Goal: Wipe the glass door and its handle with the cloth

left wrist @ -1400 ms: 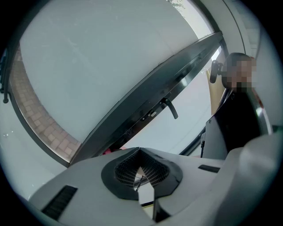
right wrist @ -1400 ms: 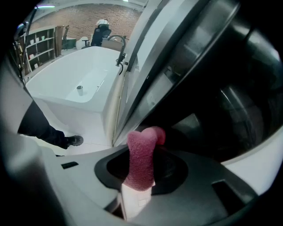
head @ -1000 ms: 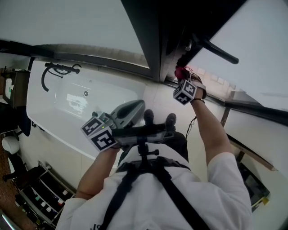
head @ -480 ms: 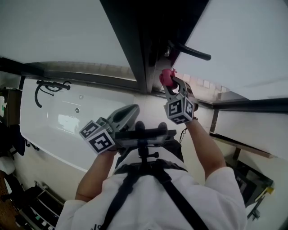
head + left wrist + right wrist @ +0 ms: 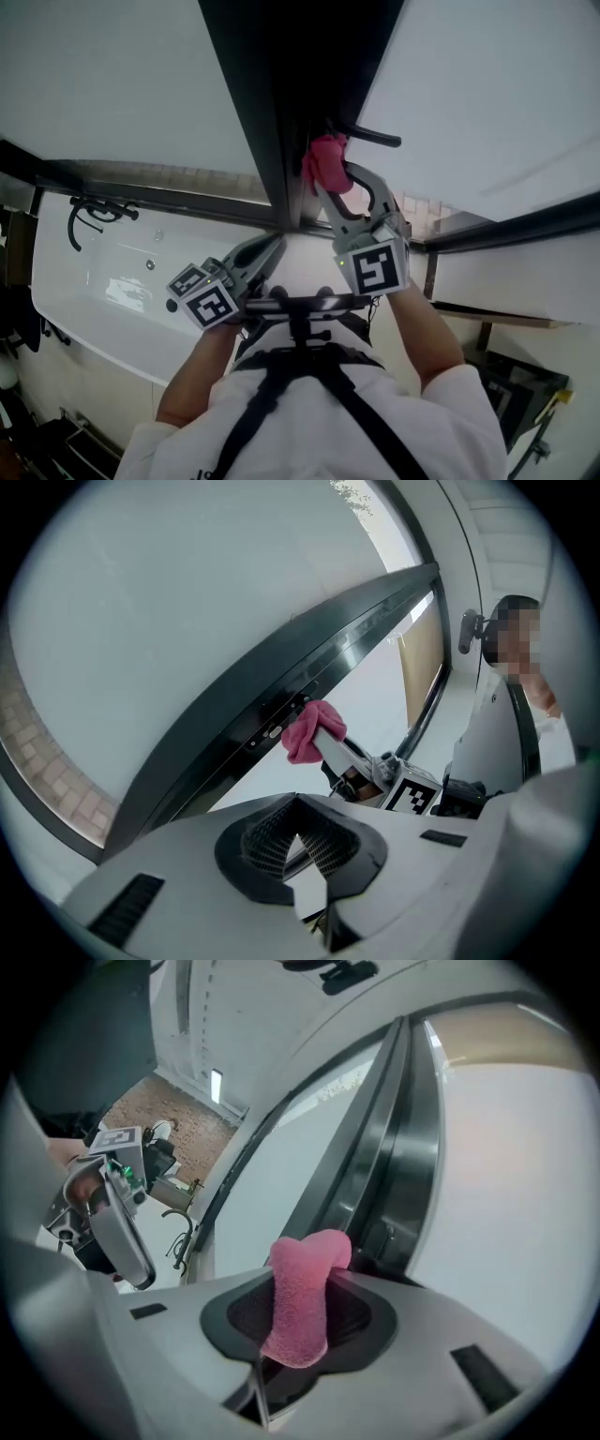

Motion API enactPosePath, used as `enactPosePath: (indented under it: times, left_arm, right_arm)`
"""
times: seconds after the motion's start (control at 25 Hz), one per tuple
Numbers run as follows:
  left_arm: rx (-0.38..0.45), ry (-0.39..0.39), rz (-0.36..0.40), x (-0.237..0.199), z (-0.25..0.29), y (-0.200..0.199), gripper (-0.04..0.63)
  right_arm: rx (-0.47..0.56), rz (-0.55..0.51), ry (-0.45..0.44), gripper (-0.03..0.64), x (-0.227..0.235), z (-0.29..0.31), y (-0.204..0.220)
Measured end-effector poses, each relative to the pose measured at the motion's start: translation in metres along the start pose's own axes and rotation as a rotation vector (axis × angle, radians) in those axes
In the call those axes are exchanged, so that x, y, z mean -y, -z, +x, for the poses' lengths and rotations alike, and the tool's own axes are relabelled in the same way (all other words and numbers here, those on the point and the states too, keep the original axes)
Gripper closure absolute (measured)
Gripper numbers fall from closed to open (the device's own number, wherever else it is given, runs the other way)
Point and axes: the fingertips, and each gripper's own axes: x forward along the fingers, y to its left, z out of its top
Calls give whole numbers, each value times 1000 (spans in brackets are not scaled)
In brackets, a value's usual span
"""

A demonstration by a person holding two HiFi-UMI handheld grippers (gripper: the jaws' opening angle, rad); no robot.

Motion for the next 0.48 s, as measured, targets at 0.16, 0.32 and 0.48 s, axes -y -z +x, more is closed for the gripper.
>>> enactPosePath:
  times: [0.16,0.32,0.48]
  left_arm:
    - [12,15,17,8,-2,-1,603]
    - [26,17,28,13,-5,-4,603]
    - [34,16,33,15,-11,-7,603]
  right_arm:
    - [37,-117,16,508,10,-1,-16]
    - [81,-118,38,508,25,0,-26]
    - [112,33,56,508,45,-5,-47]
